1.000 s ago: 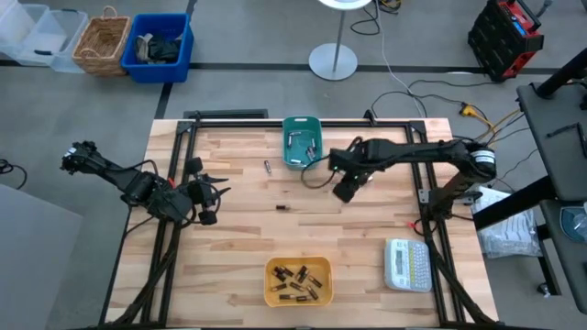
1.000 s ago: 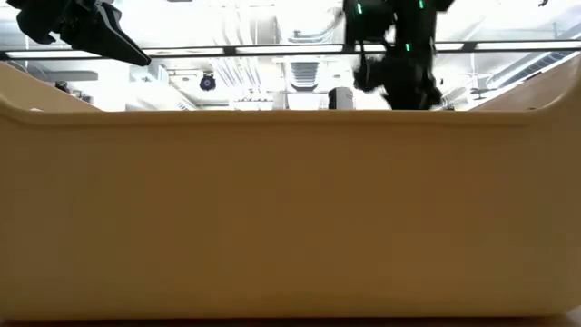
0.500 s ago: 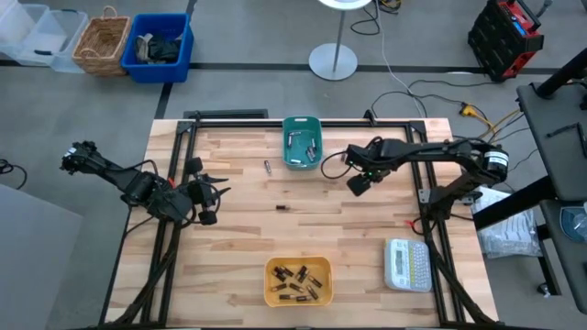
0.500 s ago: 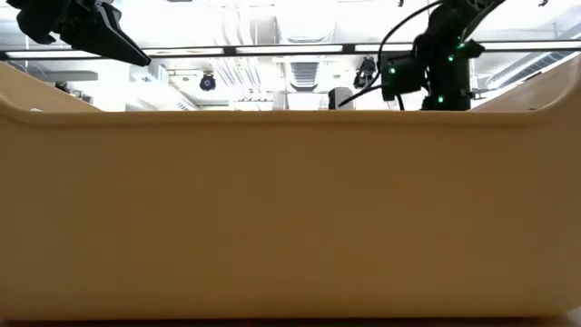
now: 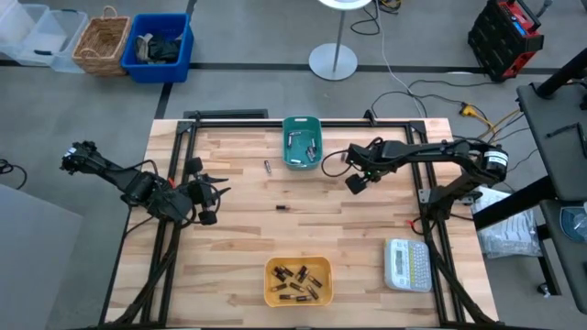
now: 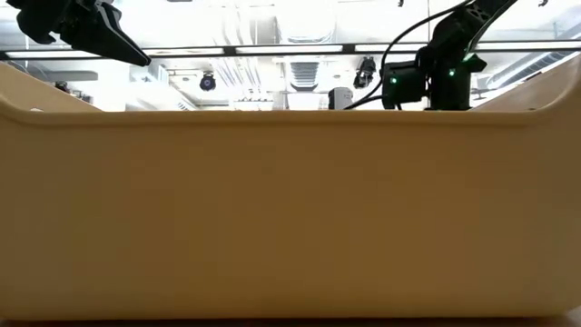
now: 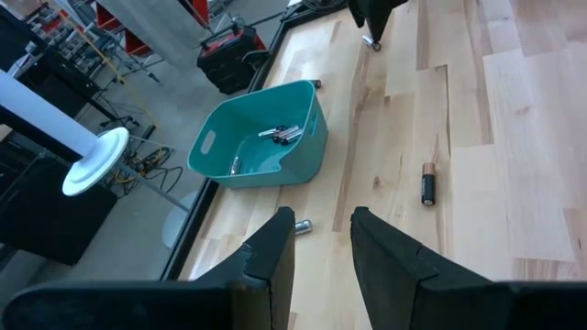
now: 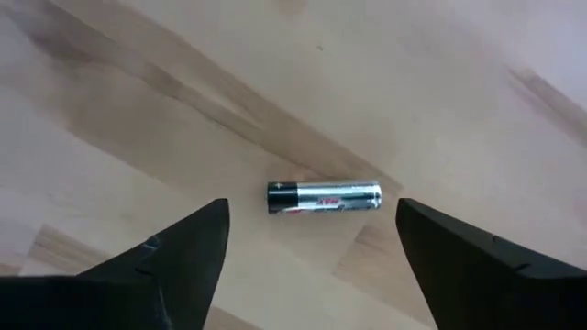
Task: Sort batteries
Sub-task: Put the silver battery into the light green bin
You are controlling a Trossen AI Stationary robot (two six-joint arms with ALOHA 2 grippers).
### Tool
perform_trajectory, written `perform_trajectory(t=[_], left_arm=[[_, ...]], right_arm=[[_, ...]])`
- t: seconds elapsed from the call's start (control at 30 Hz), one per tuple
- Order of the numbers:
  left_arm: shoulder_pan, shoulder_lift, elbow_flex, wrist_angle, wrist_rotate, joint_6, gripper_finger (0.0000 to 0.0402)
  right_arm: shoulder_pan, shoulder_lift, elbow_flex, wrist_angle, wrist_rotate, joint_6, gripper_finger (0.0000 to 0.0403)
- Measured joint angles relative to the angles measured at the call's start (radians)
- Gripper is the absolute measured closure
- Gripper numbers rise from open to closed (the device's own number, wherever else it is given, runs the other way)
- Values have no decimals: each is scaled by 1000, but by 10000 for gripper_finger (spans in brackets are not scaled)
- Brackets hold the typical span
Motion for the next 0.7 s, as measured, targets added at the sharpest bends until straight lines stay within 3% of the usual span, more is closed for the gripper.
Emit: perform_trajectory(t=[0.7], left_arm=[[0,0,0,0,0,0,312]], right_arm=[[-4,1,-57,75,2,-10,94]])
